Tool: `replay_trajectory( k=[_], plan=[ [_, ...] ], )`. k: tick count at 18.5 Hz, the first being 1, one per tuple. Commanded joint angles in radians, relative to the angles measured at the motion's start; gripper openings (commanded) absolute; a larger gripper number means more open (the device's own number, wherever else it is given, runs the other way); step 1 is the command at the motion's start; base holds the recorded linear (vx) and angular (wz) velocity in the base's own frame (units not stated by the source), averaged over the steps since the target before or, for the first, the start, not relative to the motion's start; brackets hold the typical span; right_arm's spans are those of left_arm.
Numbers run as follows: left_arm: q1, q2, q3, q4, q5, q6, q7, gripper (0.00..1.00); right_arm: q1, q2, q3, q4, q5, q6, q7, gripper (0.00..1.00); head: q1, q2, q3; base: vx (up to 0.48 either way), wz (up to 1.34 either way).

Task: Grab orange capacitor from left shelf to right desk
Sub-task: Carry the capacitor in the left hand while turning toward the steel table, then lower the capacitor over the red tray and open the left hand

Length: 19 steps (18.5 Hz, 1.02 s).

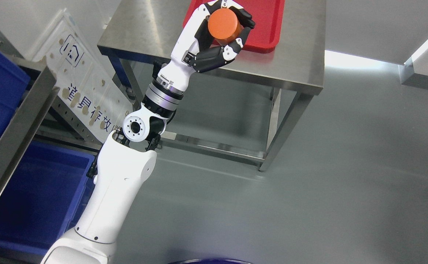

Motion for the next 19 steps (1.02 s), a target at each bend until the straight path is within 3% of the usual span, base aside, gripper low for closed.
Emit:
replay_trajectory(
  k=[1,6,11,14,19],
  plan=[
    [-0.051,0.017,-0.057,0.001,0.0,0.011,0.002,0.02,-0.002,-0.017,-0.011,-0.034,0.001,0.005,-0.001,1.0,0.0,0.0,0.0,0.46,-0.06],
    [-0.07,0.017,-0.057,0.003,0.0,0.054,0.003,0.02,-0.002,-0.017,-0.011,-0.034,0.001,0.006,-0.001,1.0,0.0,0.0,0.0,0.417,0.04],
    [-0.07,0.017,-0.058,0.033,-0.01,0.181,0.003,0.02,-0.002,-0.017,-0.011,-0.034,0.001,0.006,-0.001,1.0,0.0,0.0,0.0,0.341,-0.05],
    [-0.067,0.017,-0.09,0.064,-0.076,0.319,0.002,0.03,-0.002,-0.017,-0.011,-0.034,0.001,0.006,-0.001,1.0,0.0,0.0,0.0,0.258,-0.03],
    [0.007,0.017,-0.083,0.069,-0.107,0.405,-0.004,0.03,-0.002,-0.017,-0.011,-0.034,0.001,0.006,-0.001,1.0,0.0,0.0,0.0,0.168,-0.03]
  ],
)
